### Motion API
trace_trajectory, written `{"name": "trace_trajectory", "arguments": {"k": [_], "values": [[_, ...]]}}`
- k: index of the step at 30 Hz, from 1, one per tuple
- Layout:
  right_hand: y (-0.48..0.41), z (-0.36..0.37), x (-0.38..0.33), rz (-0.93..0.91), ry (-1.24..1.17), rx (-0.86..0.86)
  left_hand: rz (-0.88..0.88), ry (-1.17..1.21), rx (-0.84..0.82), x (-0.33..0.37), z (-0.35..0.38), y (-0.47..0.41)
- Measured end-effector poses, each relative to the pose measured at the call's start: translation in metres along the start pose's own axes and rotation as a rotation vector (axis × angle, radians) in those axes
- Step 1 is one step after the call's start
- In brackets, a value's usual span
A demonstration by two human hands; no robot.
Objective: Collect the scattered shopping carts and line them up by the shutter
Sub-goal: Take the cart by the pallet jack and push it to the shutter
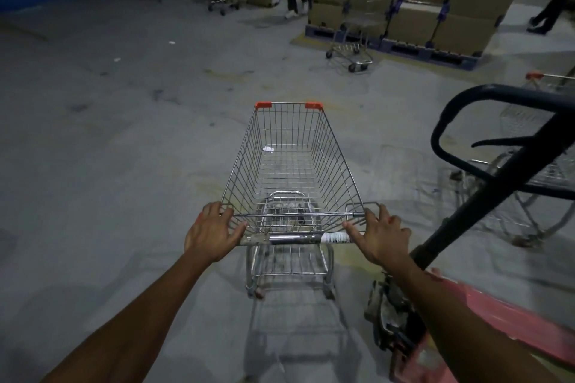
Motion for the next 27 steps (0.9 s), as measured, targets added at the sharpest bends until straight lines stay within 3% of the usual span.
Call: {"name": "trace_trajectory", "arguments": {"k": [8, 27], "values": [[-0.084, -0.030, -0.037, -0.179, 0.103, -0.109, -0.085, -0.155, -0.014, -0.038, -0.002, -0.051], [-0.314, -0.088, -0.157, -0.206, 0.149, -0.058, -0.200, -0.164, -0.130, -0.131, -0.029, -0.263]]}}
Point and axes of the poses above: each hand's wrist, its own y-axis away from the middle knuckle, its own z-axis out of the palm, x = y × z, the point moved 3 cm from there along -y, towards the middle knuckle, and after that the axes turned 15 degrees about y, right-handed, at the moved point
